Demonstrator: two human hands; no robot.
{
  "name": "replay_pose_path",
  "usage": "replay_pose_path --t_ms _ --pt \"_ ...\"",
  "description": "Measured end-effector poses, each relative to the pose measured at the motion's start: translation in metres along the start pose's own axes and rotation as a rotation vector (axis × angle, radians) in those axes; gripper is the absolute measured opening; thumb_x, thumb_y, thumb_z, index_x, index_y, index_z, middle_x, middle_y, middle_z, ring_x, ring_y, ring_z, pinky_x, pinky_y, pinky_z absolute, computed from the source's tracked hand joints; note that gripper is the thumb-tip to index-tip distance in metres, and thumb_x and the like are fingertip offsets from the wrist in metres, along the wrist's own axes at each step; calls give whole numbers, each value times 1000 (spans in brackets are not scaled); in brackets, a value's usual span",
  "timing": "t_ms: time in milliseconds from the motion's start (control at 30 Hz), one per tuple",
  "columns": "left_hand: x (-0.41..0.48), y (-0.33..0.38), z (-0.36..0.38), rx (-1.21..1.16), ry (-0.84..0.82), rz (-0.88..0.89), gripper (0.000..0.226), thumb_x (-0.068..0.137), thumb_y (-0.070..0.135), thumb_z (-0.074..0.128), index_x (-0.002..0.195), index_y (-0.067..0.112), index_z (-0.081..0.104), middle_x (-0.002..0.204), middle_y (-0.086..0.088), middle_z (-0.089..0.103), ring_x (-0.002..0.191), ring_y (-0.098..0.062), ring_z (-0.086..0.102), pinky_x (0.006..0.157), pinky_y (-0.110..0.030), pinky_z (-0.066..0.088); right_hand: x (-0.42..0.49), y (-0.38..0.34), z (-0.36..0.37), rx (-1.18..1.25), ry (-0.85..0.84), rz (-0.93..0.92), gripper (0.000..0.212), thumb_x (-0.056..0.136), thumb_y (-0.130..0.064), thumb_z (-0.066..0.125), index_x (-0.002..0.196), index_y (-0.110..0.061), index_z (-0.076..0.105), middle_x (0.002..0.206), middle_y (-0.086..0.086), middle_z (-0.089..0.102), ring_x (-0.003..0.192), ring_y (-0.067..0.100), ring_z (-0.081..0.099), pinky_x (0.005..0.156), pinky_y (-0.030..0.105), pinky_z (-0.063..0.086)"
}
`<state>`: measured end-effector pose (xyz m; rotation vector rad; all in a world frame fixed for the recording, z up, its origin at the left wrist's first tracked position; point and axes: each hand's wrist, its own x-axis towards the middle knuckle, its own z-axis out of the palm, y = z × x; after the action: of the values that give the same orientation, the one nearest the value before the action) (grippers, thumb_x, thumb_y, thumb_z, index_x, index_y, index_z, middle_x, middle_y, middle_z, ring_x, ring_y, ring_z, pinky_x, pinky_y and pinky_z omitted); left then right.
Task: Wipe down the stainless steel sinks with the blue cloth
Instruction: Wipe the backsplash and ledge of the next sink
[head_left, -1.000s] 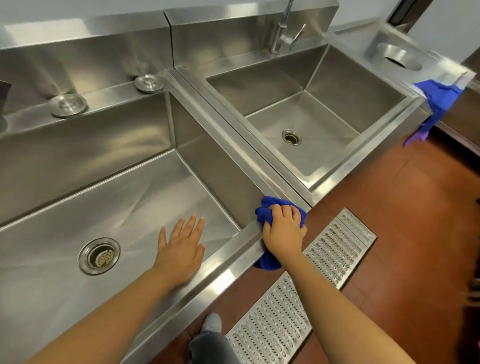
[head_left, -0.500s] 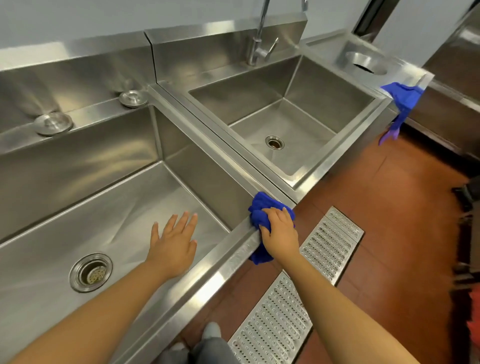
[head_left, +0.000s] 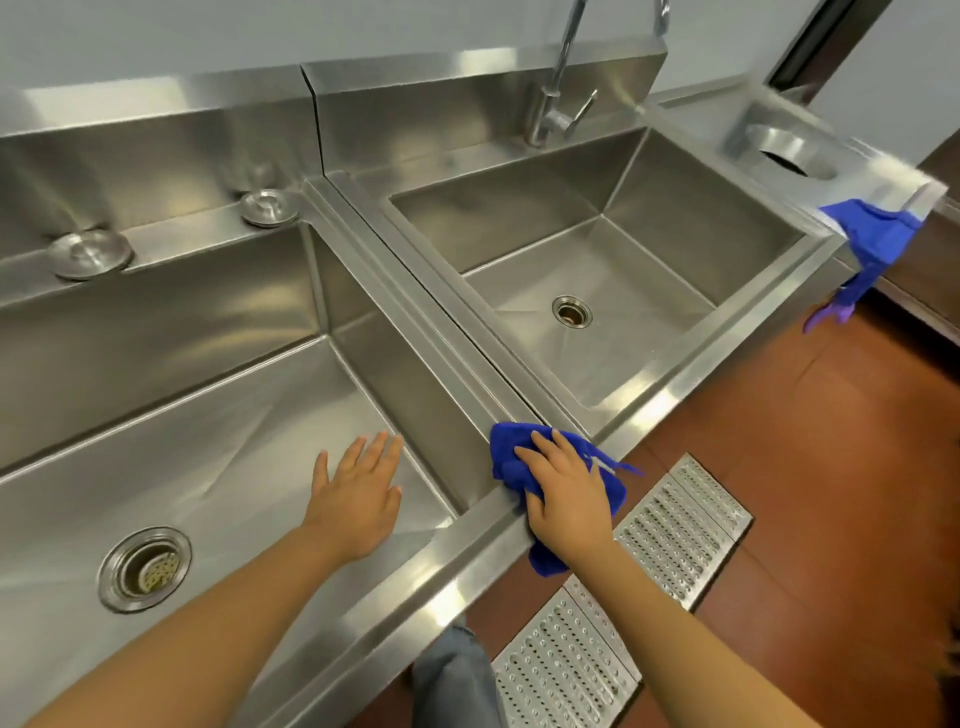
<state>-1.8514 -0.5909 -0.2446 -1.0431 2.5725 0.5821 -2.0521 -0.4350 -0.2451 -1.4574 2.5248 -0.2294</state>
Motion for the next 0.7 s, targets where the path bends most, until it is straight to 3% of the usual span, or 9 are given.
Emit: replay_pose_path --t_ms 133,300,400,467,533,700 --pt "35 28 -9 -31 11 -27 59 104 35 20 153 24 -11 161 2 -11 148 -19 -8 118 -51 -5 21 23 -9 -33 -57 -187 48 77 -34 42 119 -29 65 134 -5 58 126 22 53 89 54 48" --pt "58 47 -17 -100 75 -119 59 104 38 20 153 25 -12 162 2 -10 148 -19 -8 117 -49 -6 53 37 -19 -68 -108 -431 43 78 -38 46 117 -34 62 135 -7 56 126 19 54 90 52 47" --pt "53 44 -14 -132 70 -205 59 104 36 21 153 25 -10 162 2 -10 148 -19 -9 117 -49 -6 79 28 -23 -77 -122 -485 43 77 -36 47 116 -32 64 134 -7 57 126 19 54 91 53 47" --pt "45 39 -13 -142 70 -258 59 104 35 21 153 25 -11 161 2 -11 148 -19 -9 117 -49 -6 102 11 -23 -60 -119 -484 45 82 -28 50 126 -30 59 144 -7 48 137 18 41 103 56 36" --pt "36 33 -13 -143 71 -299 59 104 37 20 152 25 -12 161 2 -12 148 -19 -11 116 -49 -7 125 -7 -23 -51 -186 -465 47 91 -25 48 138 -28 47 155 -8 30 146 15 20 114 48 19" --pt "16 16 -14 -143 75 -357 59 104 38 20 153 25 -11 161 3 -12 148 -19 -10 116 -49 -7 152 -34 -20 -89 -169 -423 47 95 -29 49 140 -25 41 157 7 18 146 28 14 114 49 21"
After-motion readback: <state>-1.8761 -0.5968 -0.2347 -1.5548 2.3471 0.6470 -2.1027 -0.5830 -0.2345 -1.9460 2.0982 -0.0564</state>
